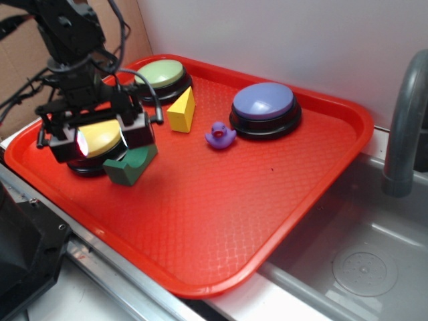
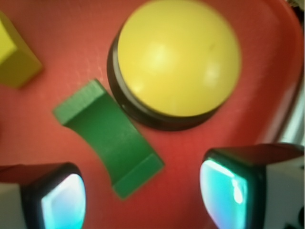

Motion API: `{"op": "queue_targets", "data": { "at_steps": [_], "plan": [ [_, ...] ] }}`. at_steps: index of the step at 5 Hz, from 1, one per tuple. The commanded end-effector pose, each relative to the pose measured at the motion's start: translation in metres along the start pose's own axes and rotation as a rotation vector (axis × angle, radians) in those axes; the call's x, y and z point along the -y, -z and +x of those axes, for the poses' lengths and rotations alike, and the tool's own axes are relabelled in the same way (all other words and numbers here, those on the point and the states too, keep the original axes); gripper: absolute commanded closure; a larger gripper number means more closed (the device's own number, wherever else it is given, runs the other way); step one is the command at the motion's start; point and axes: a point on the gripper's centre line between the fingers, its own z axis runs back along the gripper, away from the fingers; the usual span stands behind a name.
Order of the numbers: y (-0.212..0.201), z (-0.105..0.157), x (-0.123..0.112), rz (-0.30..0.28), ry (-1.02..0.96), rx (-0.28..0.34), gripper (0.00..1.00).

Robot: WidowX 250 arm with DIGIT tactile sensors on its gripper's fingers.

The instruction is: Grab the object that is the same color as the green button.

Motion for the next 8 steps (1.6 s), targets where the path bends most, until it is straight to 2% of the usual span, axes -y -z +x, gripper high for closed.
{"op": "queue_targets", "data": {
  "at_steps": [1,2,3,4,5,7,8],
  "plan": [
    [0.019,0.002,0.004,-0.009,0.020,-0.002,0.00],
    [0.027,0.005,0.002,-0.036,0.024,-0.025,0.00],
    [0.033,0.006,-0.002,-0.069,0.018,-0.021,0.00],
    [0.034,0.006,-0.002,-0.064,0.017,-0.018,0.61],
    [0.035,0.006,-0.002,-0.069,0.011,-0.013,1.00],
    [0.015,0.007,-0.004,-0.086,0.029,0.012,1.00],
    [-0.014,0.010,-0.003,-0.109,0.120,0.006,1.00]
  ]
}}
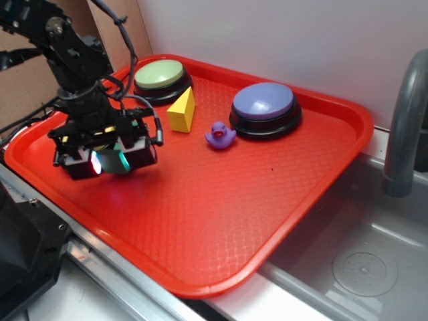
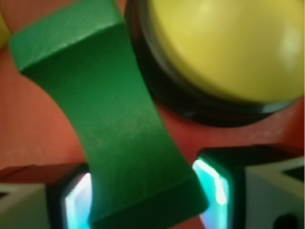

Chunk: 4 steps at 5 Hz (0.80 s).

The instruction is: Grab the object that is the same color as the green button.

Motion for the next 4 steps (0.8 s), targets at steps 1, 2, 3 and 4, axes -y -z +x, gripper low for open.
{"op": "queue_targets", "data": {
  "at_steps": [1,2,3,4],
  "plan": [
    [-0.063,0.005,0.010,-0.022,0.215,0.014,1.00],
    [-0.095,0.004,0.016,-0.018,0.362,0.015,1.00],
    [-0.120,0.001,0.021,-0.039,0.497,0.013,1.00],
    [-0.141,-0.004,0.027,-0.108,0.597,0.021,1.00]
  ]
}}
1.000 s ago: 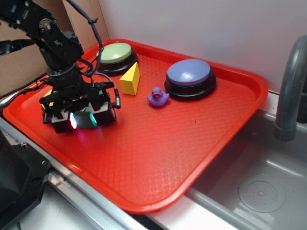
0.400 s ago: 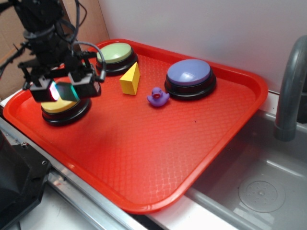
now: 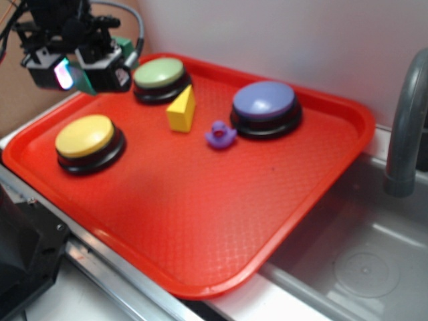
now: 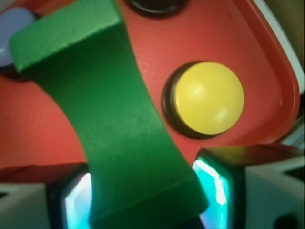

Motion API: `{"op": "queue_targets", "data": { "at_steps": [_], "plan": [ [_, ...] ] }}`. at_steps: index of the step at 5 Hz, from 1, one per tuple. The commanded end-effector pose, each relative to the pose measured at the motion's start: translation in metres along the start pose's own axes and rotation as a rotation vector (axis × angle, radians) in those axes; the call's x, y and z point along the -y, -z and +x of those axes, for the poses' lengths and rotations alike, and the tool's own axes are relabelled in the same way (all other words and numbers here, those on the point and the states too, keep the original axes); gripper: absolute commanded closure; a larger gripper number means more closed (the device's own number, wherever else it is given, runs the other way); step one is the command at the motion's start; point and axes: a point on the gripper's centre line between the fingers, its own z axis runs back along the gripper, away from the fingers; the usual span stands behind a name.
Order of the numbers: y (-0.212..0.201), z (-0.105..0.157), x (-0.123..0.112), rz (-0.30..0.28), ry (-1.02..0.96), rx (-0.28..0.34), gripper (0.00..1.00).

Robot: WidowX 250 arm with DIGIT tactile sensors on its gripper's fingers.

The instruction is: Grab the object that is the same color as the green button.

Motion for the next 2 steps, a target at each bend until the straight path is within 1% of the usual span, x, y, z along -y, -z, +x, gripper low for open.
{"op": "queue_targets", "data": {
  "at_steps": [1,2],
  "plan": [
    [-0.0412,-0.0021,0.0201,-0.103,0.168,0.073,1.00],
    [-0.0400,-0.0037,0.0202,-0.111,0.180,0.052,1.00]
  ]
}}
